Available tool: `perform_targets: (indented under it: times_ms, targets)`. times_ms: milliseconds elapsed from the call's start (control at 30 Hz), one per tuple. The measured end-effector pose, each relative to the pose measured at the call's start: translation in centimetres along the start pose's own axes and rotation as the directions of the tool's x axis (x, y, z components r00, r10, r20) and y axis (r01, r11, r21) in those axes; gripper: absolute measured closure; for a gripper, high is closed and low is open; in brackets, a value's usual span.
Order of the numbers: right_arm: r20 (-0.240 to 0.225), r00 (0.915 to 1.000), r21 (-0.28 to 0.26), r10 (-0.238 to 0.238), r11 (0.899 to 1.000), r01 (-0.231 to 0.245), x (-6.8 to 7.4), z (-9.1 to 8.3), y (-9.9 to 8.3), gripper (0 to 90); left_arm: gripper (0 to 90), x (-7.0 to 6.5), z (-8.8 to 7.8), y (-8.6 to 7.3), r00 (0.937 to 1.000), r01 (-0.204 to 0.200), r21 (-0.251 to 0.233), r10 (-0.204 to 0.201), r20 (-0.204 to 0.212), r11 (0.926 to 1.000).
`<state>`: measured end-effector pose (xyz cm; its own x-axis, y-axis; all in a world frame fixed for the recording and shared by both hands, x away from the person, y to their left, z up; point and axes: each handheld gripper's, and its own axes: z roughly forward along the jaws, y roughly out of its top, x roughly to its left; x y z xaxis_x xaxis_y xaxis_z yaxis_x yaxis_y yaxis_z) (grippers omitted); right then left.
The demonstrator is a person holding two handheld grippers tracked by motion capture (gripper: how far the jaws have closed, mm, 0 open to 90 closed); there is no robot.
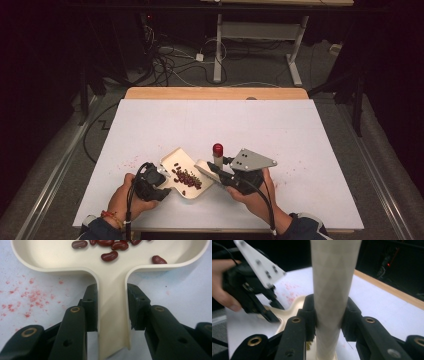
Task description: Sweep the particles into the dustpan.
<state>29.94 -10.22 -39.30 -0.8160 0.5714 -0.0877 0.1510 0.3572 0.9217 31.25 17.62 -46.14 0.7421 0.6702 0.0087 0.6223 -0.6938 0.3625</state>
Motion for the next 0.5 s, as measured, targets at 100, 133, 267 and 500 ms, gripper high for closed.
perform_targets:
  times_ms: [100, 133, 267, 500]
  targets:
    - [-0.017, 0.9999, -0.045, 0.003, 0.999, -0.004, 0.0, -0.8, 0.5, 70.0, 63.5, 0.1, 0.1, -0.1, 1.0000, 0.006, -0.004, -0.006, 0.005, 1.0000]
    - [0.002, 0.9999, -0.061, -0.012, 0.998, 0.012, 0.0, -1.1, 0.7, 70.0, 63.5, 0.1, 0.2, -0.1, 0.9999, 0.008, -0.005, -0.008, 0.006, 1.0000]
    - [0.037, 0.9982, -0.065, -0.046, 0.997, 0.048, -0.3, -1.6, 1.0, 70.0, 63.6, 0.2, 0.2, -0.1, 0.9999, 0.008, -0.006, -0.008, 0.011, 0.9999]
    - [0.070, 0.9955, -0.052, -0.064, 0.996, 0.068, -1.0, -0.7, 0.5, 70.0, 63.5, -0.2, 0.4, 0.2, 0.9997, 0.017, -0.034, -0.017, 0.019, 0.9993]
